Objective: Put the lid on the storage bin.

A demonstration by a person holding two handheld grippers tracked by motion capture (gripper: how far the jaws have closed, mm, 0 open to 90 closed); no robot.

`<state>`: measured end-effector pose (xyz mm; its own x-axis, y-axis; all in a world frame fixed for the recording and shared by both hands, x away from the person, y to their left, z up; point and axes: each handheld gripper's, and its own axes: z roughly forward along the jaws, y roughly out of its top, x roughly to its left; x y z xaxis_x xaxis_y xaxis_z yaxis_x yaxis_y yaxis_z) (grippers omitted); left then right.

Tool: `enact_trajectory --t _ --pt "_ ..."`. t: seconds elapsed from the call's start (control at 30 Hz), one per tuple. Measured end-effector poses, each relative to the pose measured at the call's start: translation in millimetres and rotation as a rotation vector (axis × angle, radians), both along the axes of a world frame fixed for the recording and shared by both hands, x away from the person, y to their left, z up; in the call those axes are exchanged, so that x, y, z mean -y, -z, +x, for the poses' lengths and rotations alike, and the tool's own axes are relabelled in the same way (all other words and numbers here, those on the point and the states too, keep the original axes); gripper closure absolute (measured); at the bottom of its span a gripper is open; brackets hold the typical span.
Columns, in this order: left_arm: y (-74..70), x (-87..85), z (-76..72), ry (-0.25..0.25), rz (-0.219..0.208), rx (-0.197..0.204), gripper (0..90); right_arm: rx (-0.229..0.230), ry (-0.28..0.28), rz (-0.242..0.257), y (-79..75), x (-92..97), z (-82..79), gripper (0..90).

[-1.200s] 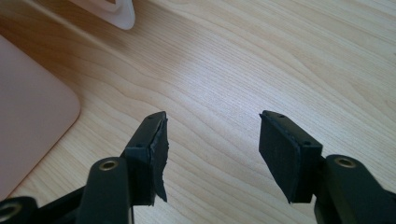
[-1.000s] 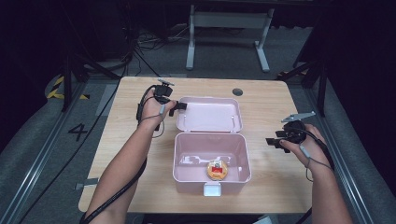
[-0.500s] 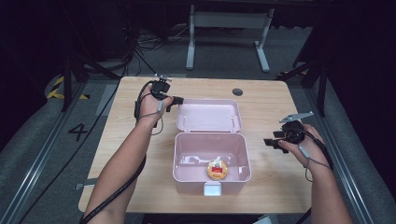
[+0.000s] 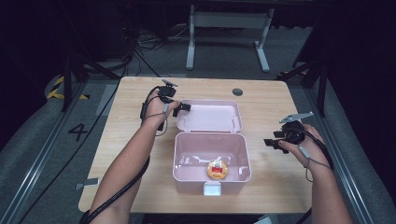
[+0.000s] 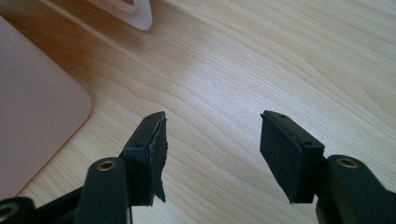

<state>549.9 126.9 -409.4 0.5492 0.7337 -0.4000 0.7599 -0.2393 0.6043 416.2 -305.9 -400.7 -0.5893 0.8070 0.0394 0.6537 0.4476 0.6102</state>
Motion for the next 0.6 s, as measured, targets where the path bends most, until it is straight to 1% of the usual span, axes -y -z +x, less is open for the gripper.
enact_trajectory --t 0.07,0.13,0.2,0.23,0.27,0.3,0.33,0.37,0.4,0.47,0.5,0.53,0.6 --pt "0.3 0.3 0.4 0.003 -0.005 -0.003 52.6 0.004 -0.003 0.001 -0.5 -0.1 -0.4 41.5" --pt "-0.9 0.6 0.6 -0.009 -0.004 0.002 54.3 0.004 -0.003 0.001 -0.5 0.2 -0.4 41.5" --pt "-4.6 -2.1 0.9 -0.028 -0.014 0.013 61.5 0.004 0.001 0.000 -0.5 1.3 -0.4 41.5" --pt "-6.6 -3.5 0.7 -0.040 -0.031 0.009 64.6 0.003 0.002 0.001 -0.3 1.6 -0.4 41.5" --pt "-8.1 -5.1 0.8 -0.045 -0.041 0.015 67.1 0.004 0.003 0.000 -0.2 1.9 -0.3 41.6" --pt "-10.3 -7.8 0.9 -0.042 -0.033 0.018 69.4 0.004 0.003 -0.001 -0.2 2.0 -0.4 41.5" --pt "-11.2 -8.4 0.6 -0.045 -0.035 0.016 70.7 0.004 0.002 -0.002 -0.5 2.0 -0.5 41.5" --pt "-12.4 -8.9 0.2 -0.049 -0.031 0.020 70.8 0.004 0.002 -0.003 -0.7 1.9 -0.5 41.5" --pt "-13.3 -9.7 0.1 -0.044 -0.024 0.032 70.9 0.005 0.001 -0.003 -0.8 1.7 -0.5 41.6" --pt "-15.9 -8.8 -1.6 -0.052 -0.027 0.039 71.1 0.006 0.002 -0.005 -0.7 1.2 -0.4 41.5" --pt "-17.7 -8.8 -2.0 -0.048 -0.020 0.052 71.2 0.006 -0.001 -0.005 -0.4 0.8 -0.3 41.5" --pt "-18.9 -8.4 -2.6 -0.049 -0.020 0.054 71.3 0.002 0.002 -0.007 -0.4 0.2 -0.5 41.5" --pt "-22.7 -8.0 -3.6 -0.050 -0.015 0.073 71.4 0.000 0.001 -0.007 -0.6 -0.3 -0.6 41.5"
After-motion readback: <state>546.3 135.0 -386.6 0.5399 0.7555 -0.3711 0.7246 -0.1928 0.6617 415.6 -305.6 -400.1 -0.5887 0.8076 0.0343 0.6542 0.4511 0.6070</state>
